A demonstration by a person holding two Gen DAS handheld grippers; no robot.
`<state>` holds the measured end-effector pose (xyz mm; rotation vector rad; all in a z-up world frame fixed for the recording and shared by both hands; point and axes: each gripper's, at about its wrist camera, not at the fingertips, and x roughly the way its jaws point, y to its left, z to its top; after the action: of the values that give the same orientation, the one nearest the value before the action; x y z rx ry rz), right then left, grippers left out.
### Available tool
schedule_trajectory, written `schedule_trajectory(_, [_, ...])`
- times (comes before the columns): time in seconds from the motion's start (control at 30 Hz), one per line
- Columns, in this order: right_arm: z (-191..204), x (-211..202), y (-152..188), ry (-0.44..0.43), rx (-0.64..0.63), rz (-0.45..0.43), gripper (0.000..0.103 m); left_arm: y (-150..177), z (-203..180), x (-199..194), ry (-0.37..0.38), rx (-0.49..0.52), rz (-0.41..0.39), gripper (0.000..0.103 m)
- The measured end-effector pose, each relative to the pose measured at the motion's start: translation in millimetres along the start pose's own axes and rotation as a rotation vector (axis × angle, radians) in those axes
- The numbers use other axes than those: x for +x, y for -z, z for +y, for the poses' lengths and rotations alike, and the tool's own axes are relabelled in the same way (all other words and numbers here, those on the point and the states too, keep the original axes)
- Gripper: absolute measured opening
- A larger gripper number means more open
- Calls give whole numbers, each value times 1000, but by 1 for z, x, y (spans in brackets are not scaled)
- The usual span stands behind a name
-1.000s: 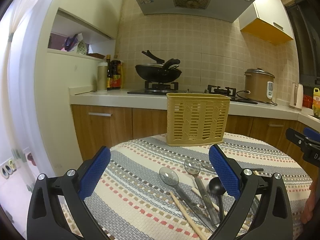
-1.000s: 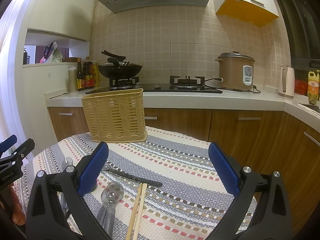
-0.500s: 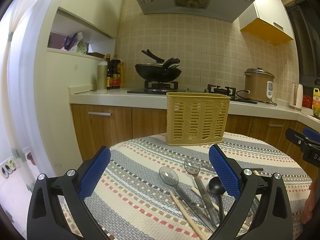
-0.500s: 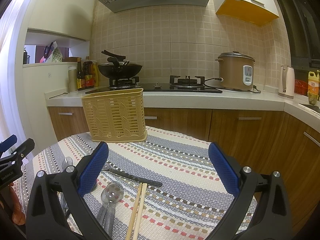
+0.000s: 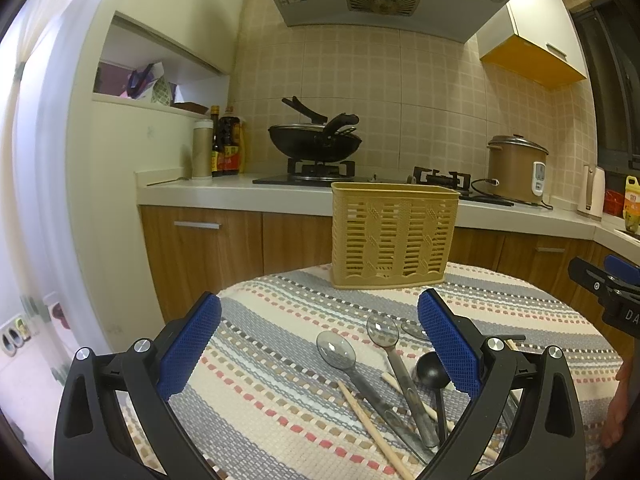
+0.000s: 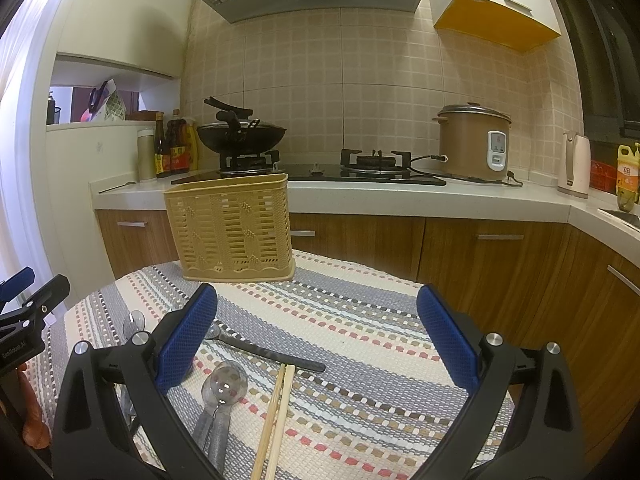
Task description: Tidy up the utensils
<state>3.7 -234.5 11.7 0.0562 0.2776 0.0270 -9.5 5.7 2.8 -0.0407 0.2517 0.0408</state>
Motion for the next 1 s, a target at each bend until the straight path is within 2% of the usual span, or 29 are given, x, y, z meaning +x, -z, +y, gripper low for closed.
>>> schedule_trajectory(0.23, [1, 3, 0, 6, -6, 12, 95, 1, 0, 1, 2, -5, 6, 96])
schedule_trajectory(0.47, [-4, 14, 0, 61, 5, 57, 95, 0, 4, 9, 25, -33, 46, 96])
schedule_trajectory(0.67, [-10, 18, -2, 49, 21, 80, 95, -5, 29, 16, 85, -149, 128, 92])
schedule_trajectory(0.8, [3, 21, -4, 50, -51, 112, 93, -11, 34, 19, 92, -140, 166, 87])
schedule_trajectory(0.93, [18, 26, -18, 16, -148, 165, 83, -17, 34, 30, 135, -126, 269, 82])
schedule_trajectory(1.0, [26, 33, -26, -11, -201, 210, 79, -19, 34, 40, 180, -129, 354, 72])
